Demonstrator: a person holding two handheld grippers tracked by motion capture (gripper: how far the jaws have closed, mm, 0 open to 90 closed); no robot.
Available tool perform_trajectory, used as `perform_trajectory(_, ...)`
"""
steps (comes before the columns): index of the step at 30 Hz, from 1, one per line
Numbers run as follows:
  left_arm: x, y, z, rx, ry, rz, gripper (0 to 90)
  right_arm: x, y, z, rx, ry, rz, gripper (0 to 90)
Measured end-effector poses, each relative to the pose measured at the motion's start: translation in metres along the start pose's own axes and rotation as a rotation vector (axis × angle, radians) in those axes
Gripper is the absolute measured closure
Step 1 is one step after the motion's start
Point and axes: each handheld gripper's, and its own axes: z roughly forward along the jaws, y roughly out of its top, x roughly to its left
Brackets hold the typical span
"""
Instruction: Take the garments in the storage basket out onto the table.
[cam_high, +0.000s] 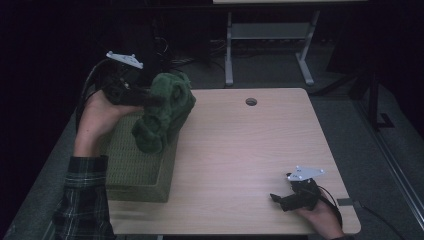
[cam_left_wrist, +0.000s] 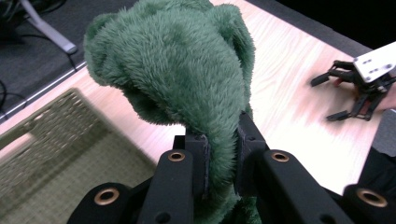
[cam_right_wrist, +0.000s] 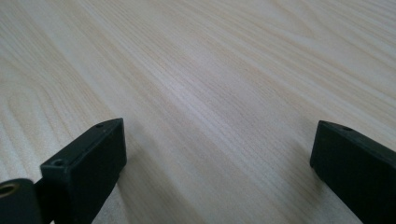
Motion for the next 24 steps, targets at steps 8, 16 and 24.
perform_trajectory(8,-0.022,0.019,0.023,0.018,-0.036,0.034,79.3,0.0,0.0,0.0,-0.001,-0.001,-0.003,3.3)
perform_trajectory(16,-0.045,0.031,0.057,0.054,-0.066,0.072,79.3,0.0,0.0,0.0,0.001,-0.002,-0.007,3.3)
perform_trajectory(24,-0.071,0.04,0.097,0.068,-0.071,0.095,79.2,0.0,0.0,0.0,0.001,-0.001,-0.003,3.3)
